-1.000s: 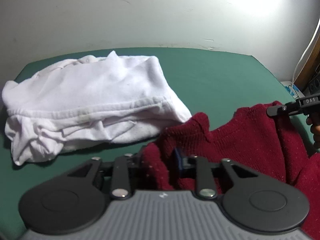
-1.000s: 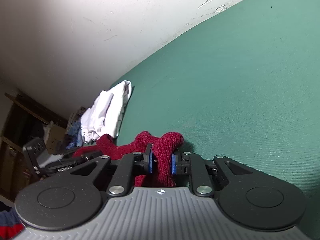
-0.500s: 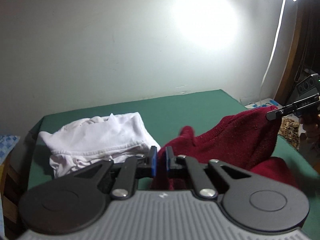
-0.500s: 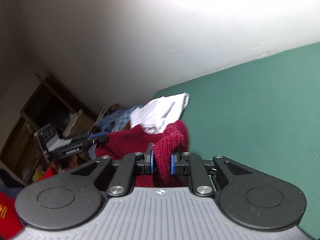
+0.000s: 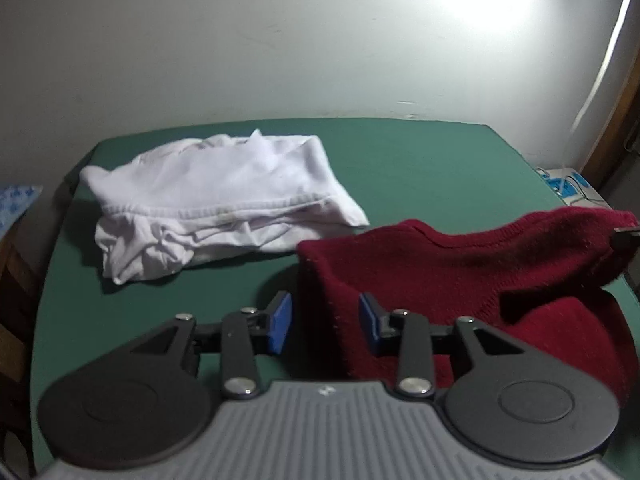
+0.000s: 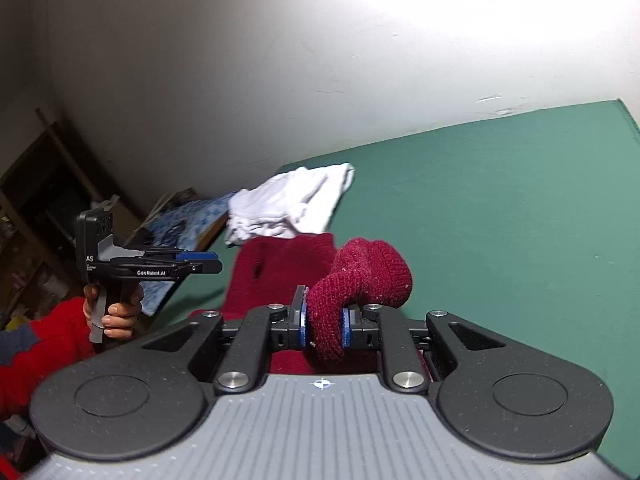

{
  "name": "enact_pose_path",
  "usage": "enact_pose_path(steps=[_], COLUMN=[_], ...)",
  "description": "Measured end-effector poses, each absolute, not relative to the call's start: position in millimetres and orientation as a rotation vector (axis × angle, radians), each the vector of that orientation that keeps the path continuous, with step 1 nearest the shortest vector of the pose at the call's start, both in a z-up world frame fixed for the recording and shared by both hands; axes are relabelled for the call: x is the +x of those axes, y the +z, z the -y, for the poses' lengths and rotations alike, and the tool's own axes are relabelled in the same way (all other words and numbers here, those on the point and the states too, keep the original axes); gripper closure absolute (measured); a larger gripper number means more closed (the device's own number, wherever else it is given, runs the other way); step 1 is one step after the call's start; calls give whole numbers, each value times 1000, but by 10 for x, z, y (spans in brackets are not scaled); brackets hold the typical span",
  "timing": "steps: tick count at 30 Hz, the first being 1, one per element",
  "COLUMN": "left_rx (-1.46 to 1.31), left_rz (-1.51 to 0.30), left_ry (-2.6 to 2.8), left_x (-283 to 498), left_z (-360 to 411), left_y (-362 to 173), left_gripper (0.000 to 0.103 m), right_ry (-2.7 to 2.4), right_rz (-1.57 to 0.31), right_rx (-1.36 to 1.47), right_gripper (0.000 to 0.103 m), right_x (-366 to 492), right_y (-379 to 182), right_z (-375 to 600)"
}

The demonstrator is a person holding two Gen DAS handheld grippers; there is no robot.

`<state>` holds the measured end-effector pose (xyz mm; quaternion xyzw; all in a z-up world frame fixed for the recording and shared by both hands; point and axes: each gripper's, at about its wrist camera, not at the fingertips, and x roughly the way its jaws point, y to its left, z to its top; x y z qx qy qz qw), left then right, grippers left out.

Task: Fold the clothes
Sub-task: 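Grasp the edge of the folded red sweater with both grippers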

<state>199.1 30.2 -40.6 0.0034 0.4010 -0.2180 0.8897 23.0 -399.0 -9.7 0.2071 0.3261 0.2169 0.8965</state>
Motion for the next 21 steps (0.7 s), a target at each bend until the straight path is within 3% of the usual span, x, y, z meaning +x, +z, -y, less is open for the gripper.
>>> enact_pose_path(steps=[4, 9, 13, 15, 18, 20, 21], left_rx=[-17, 125, 105, 68, 31, 30, 38], left_rz=[-896, -879, -917, -941, -932, -923, -922], left_ry=[-465, -506, -541, -555, -585, -611, -620], left_x=[2290, 2422, 2613, 2715, 2768, 2775, 2769], left_z=[-179, 148, 179, 160, 175, 224, 262], left_y=[-584, -685, -799, -864, -863, -851, -843], left_gripper=[36, 24, 13, 11, 17, 32, 55], right_ry=[404, 367, 366, 396, 409, 403, 406], right_rz=[-694, -734, -794, -830, -851, -863, -871], right_rx=[441, 463, 480, 509, 534, 561, 582], right_gripper=[85, 78, 54, 48, 42, 34, 34], right_x=[387, 592, 762, 837, 956, 1055, 1108], right_y=[-212, -329, -452, -517, -604, -663, -687], right_z=[4049, 4219, 4374, 4426, 4476, 4511, 4520])
